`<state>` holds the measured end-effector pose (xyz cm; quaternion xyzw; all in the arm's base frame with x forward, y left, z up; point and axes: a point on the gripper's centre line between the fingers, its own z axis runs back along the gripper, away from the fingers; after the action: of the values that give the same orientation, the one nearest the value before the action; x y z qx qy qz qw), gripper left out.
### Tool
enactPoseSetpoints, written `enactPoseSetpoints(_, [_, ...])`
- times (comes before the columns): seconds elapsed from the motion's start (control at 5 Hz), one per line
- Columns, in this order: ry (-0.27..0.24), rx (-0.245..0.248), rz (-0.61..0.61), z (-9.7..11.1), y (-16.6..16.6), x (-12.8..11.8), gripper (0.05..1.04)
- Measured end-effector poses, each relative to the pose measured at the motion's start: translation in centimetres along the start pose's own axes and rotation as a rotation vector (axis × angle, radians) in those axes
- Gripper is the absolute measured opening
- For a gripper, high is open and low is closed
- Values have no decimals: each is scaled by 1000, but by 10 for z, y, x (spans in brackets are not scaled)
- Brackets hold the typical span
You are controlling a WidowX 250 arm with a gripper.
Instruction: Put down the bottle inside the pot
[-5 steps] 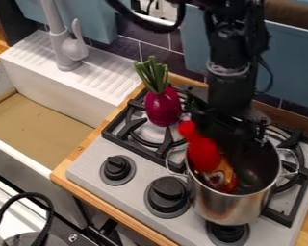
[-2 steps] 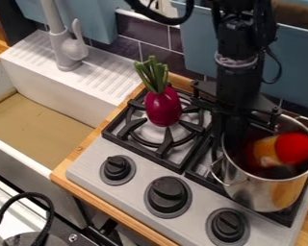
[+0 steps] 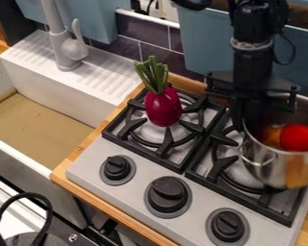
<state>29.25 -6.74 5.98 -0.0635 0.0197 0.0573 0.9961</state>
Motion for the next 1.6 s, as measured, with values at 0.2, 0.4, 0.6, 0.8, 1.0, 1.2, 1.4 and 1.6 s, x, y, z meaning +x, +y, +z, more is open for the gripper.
enactPoseSetpoints(0.2, [-35,-6,-6,0,12,9,54])
enactPoseSetpoints(0.4, [-42,5,3,3,24,12,54])
enactPoseSetpoints(0.6, [-27,4,-20,7,36,16,54])
enactPoseSetpoints(0.8, [-25,7,-33,7,40,17,54])
enactPoseSetpoints(1.0, [11,8,-29,7,45,12,54])
enactPoseSetpoints(1.2, [17,14,-35,7,46,11,77])
enactPoseSetpoints(1.4, [68,8,-68,7,45,3,226])
enactPoseSetpoints(1.6, [35,14,-30,14,42,4,474])
